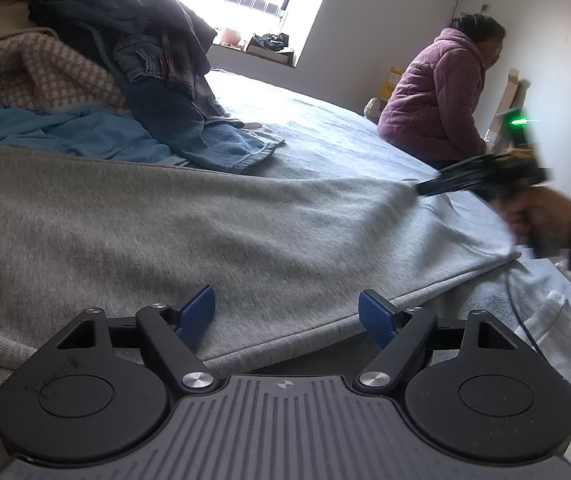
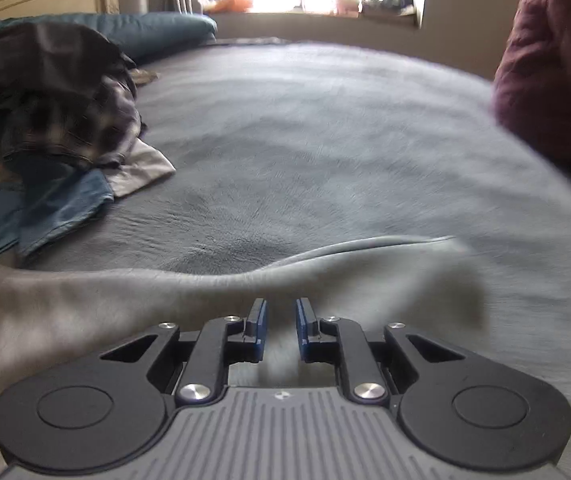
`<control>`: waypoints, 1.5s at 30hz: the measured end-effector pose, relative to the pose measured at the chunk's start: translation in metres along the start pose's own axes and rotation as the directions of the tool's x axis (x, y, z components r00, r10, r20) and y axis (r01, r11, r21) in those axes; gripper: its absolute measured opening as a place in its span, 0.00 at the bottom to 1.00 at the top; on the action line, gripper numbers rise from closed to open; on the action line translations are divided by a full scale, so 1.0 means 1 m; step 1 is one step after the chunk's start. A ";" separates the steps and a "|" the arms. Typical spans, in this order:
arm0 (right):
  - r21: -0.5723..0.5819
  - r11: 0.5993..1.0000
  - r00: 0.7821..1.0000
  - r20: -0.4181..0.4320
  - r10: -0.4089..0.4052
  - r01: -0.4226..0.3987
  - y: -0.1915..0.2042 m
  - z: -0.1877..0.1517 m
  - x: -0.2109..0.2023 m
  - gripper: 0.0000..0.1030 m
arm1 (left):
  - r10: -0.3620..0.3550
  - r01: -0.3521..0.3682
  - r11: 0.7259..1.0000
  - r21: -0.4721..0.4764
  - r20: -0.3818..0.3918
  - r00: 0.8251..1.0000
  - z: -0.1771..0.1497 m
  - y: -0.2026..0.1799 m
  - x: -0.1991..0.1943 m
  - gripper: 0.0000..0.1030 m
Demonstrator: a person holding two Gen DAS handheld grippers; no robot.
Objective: Fold clothes
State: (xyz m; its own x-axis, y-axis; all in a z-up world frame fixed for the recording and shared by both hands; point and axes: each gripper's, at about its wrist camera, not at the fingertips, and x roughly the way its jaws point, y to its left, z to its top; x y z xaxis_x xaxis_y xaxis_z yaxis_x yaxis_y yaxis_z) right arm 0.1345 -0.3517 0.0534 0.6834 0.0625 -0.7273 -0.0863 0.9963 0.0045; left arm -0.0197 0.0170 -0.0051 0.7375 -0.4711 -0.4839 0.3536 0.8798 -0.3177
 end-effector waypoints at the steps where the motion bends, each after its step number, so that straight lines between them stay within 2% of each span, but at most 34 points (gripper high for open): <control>1: 0.007 1.000 1.000 0.000 -0.018 0.018 -0.005 0.001 0.014 0.13 | 0.000 0.000 1.000 0.003 0.000 1.000 0.000 0.000 0.000 0.78; 3: 0.043 0.995 0.995 0.029 -0.092 0.090 -0.033 0.001 0.030 0.12 | -0.003 0.003 1.000 0.005 0.001 1.000 -0.001 -0.001 0.000 0.80; 5: 0.203 0.966 0.984 0.034 -0.173 0.163 -0.079 0.003 0.026 0.07 | -0.007 0.007 1.000 0.003 0.003 1.000 -0.001 0.000 -0.001 0.80; 6: 0.281 0.939 0.976 0.031 -0.214 0.196 -0.101 0.003 0.025 0.00 | -0.008 0.008 1.000 0.001 0.004 1.000 -0.001 0.001 -0.001 0.81; 7: 0.332 0.912 0.965 0.017 -0.262 0.242 -0.119 0.004 0.022 0.00 | -0.010 0.010 1.000 -0.001 0.005 1.000 -0.001 0.001 -0.001 0.81; 8: 0.327 0.891 0.944 -0.015 -0.328 0.315 -0.126 0.006 0.018 0.10 | -0.011 0.011 1.000 -0.001 0.005 1.000 -0.001 0.001 -0.002 0.82; 9: 0.322 0.877 0.930 -0.031 -0.366 0.356 -0.131 0.006 0.013 0.10 | -0.010 0.010 1.000 0.000 0.005 1.000 -0.001 0.001 -0.001 0.83; 12: 0.325 0.902 0.952 0.018 -0.305 0.283 -0.128 0.004 -0.018 0.10 | -0.010 0.010 1.000 0.002 0.005 1.000 -0.001 0.000 -0.001 0.84; 13: 0.327 0.920 0.970 0.034 -0.242 0.218 -0.117 0.000 -0.030 0.10 | -0.008 0.008 1.000 0.000 0.006 1.000 -0.001 0.000 -0.002 0.85; 14: 0.316 0.941 0.988 0.045 -0.145 0.124 -0.103 -0.005 -0.043 0.14 | -0.007 0.007 1.000 -0.002 0.008 1.000 -0.001 0.001 -0.002 0.85; 15: 0.304 0.952 0.997 0.054 -0.047 0.028 -0.089 -0.011 -0.056 0.21 | -0.005 0.005 1.000 -0.005 0.010 1.000 0.000 0.001 -0.003 0.85; 16: 0.285 0.957 0.998 0.052 0.047 -0.060 -0.075 -0.019 -0.067 0.25 | -0.003 0.003 1.000 -0.007 0.011 1.000 0.000 0.001 -0.003 0.85; 17: 0.257 0.957 0.991 0.028 0.131 -0.134 -0.060 -0.032 -0.076 0.35 | -0.003 0.003 1.000 -0.008 0.012 1.000 0.000 0.001 -0.003 0.86; 18: 0.226 0.958 0.983 -0.006 0.183 -0.177 -0.047 -0.046 -0.081 0.37 | -0.003 0.003 1.000 -0.009 0.011 1.000 0.000 0.001 -0.003 0.86; 20: 0.159 0.979 0.985 -0.092 0.144 -0.128 -0.037 -0.076 -0.082 0.37 | -0.004 0.004 1.000 -0.010 0.010 1.000 0.000 0.001 -0.003 0.86; 22: 0.188 0.982 0.995 -0.092 0.048 -0.030 -0.059 -0.096 -0.087 0.36 | -0.004 0.005 1.000 -0.014 0.015 1.000 0.001 0.001 -0.004 0.86; 23: 0.238 0.970 0.995 -0.100 -0.022 0.045 -0.075 -0.098 -0.096 0.36 | -0.001 0.002 1.000 -0.018 0.020 1.000 0.002 0.002 -0.005 0.86; 25: 0.304 0.923 0.969 -0.137 -0.205 0.238 -0.099 -0.095 -0.115 0.37 | 0.011 -0.009 0.999 -0.031 0.047 0.999 0.004 0.004 -0.014 0.86; 28: 0.237 0.929 0.958 -0.119 -0.261 0.282 -0.087 -0.086 -0.149 0.37 | 0.040 -0.036 0.999 -0.034 0.101 0.994 0.015 0.008 -0.041 0.86; 30: 0.177 0.967 0.983 -0.052 -0.176 0.183 -0.045 -0.074 -0.162 0.37 | 0.091 -0.086 0.995 -0.045 0.148 0.985 0.026 0.018 -0.071 0.88; 32: 0.115 0.991 0.998 0.009 -0.063 0.062 0.002 -0.061 -0.171 0.37 | 0.159 -0.147 0.986 -0.072 0.203 0.966 0.036 0.033 -0.106 0.92; 34: 0.049 0.997 0.997 0.040 0.063 -0.065 0.053 -0.051 -0.168 0.37 | 0.258 -0.232 0.965 -0.125 0.262 0.930 0.039 0.057 -0.140 0.95; 35: 0.015 0.991 0.991 0.037 0.130 -0.131 0.080 -0.043 -0.156 0.37 | 0.311 -0.277 0.948 -0.154 0.273 0.910 0.039 0.069 -0.152 0.95; 37: -0.049 0.968 0.969 0.013 0.249 -0.248 0.138 -0.037 -0.134 0.35 | 0.399 -0.341 0.908 -0.244 0.249 0.883 0.034 0.101 -0.167 0.95; 40: -0.139 0.916 0.926 -0.034 0.376 -0.377 0.221 -0.035 -0.103 0.34 | 0.461 -0.380 0.855 -0.354 0.181 0.869 0.020 0.145 -0.175 0.93; 41: -0.163 0.900 0.914 -0.047 0.403 -0.405 0.244 -0.034 -0.096 0.34 | 0.479 -0.397 0.838 -0.374 0.156 0.864 0.016 0.156 -0.175 0.91; 43: -0.198 0.872 0.894 -0.074 0.441 -0.447 0.279 -0.035 -0.083 0.29 | 0.528 -0.459 0.808 -0.371 0.108 0.842 0.012 0.170 -0.172 0.91; 45: -0.246 0.873 0.907 -0.100 0.409 -0.421 0.296 -0.042 -0.075 0.29 | 0.566 -0.509 0.783 -0.357 0.068 0.822 0.011 0.178 -0.171 0.91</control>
State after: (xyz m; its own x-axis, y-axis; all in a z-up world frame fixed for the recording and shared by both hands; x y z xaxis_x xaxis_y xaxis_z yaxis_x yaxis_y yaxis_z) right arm 0.0273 -0.0644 0.0811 0.5119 0.4586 -0.7264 -0.5418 0.8286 0.1412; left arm -0.0768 0.2547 0.0297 0.8455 0.1149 -0.5216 -0.3042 0.9063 -0.2935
